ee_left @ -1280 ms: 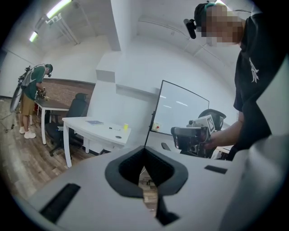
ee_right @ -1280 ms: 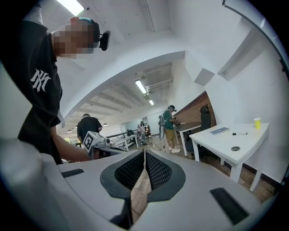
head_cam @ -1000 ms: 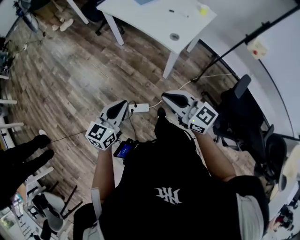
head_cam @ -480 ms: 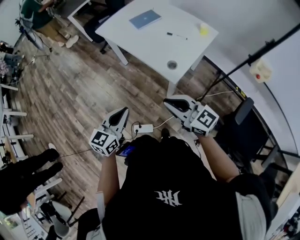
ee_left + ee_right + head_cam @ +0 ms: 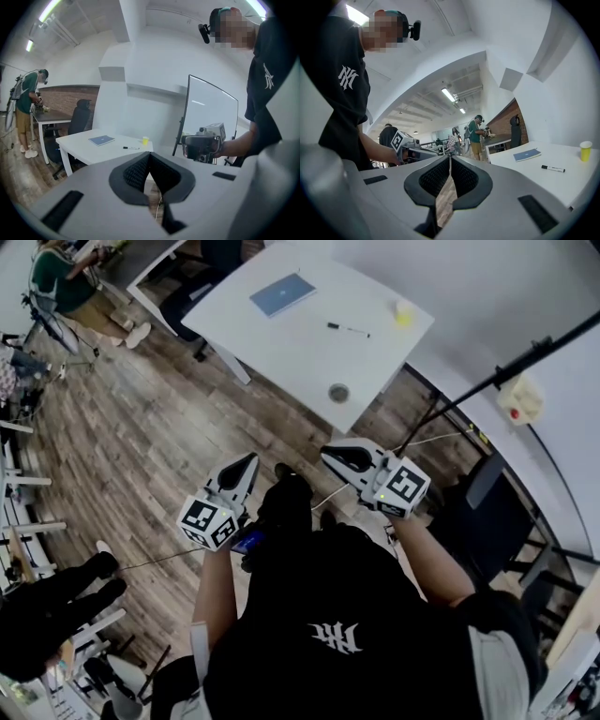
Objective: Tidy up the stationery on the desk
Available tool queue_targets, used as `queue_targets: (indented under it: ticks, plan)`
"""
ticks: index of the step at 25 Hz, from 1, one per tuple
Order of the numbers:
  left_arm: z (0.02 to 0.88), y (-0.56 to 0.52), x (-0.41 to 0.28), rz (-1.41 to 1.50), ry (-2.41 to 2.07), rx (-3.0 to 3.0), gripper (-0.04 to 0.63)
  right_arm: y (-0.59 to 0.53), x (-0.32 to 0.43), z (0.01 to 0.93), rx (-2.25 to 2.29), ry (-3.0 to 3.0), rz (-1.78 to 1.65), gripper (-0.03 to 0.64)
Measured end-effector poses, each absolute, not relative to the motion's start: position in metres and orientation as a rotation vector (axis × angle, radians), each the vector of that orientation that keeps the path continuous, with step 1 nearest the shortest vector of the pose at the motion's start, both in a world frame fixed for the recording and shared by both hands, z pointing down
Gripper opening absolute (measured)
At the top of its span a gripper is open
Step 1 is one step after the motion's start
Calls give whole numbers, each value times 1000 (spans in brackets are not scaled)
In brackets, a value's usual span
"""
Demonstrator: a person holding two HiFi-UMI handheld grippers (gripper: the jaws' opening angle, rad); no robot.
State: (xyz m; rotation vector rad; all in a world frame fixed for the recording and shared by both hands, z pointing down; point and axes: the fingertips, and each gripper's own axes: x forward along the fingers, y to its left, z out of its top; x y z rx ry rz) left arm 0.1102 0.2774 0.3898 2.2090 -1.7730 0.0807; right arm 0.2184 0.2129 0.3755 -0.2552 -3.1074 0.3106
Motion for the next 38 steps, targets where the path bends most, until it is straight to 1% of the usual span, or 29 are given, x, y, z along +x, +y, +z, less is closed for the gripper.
queue_targets:
  ticks: [4,8,14,19,24,30,38]
  plan:
    - [395,254,93,70,-1755,2218,-6,191,201,379,-233,-3103,330,38]
    - [398,229,59,54,-1736,2219,-6,168,167,384,-224,-3071,326,38]
    - [403,184,-7,22,-1688,2234,-6,124,94,382,-178,-3069,325,38]
    - [403,148,-81,3,-1626,2254,-6,90,23,379,-110,-3012,326,38]
    - [403,118,-136,-24,-1584,2282,-6,59,-27,375,-32,-2989,330,38]
    - [398,83,-181,-8,-1560,2310,-6,32,-58,372,35,-2980,307,38]
    - [390,27,-215,45,-1516,2365,-5,-17,-82,373,135,-2997,304,38]
